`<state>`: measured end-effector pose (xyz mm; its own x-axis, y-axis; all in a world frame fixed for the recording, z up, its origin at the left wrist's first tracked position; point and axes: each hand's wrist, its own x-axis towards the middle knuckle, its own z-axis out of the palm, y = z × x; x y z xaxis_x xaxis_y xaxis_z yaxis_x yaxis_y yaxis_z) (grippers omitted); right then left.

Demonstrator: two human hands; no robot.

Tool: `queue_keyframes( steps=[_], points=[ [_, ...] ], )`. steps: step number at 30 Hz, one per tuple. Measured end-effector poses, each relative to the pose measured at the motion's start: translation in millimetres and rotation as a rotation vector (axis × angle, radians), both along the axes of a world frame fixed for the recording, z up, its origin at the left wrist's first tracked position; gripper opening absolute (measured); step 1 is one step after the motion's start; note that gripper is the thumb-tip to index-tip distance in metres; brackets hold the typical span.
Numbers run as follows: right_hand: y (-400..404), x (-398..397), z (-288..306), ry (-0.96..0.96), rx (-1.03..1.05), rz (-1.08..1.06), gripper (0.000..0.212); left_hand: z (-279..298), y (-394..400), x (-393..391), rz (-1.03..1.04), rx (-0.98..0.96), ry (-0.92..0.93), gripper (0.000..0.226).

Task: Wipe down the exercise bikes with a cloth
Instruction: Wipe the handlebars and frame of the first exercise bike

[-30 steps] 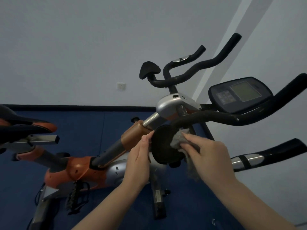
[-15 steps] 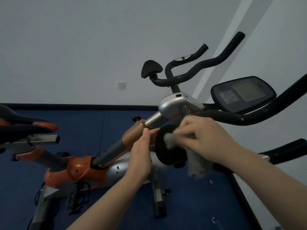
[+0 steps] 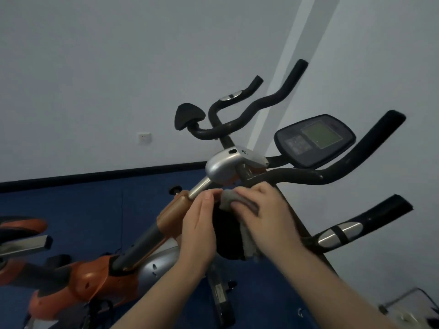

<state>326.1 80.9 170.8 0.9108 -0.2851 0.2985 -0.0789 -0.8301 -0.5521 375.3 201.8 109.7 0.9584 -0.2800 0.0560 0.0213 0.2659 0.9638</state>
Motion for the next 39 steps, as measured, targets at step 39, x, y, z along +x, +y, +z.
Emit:
queue_keyframes(
  steps=[39],
  points=[
    [-109, 54, 50, 0.196, -0.508, -0.03, 0.019, 1, -35, 16, 0.129, 0.273, 0.024, 0.008]
  ],
)
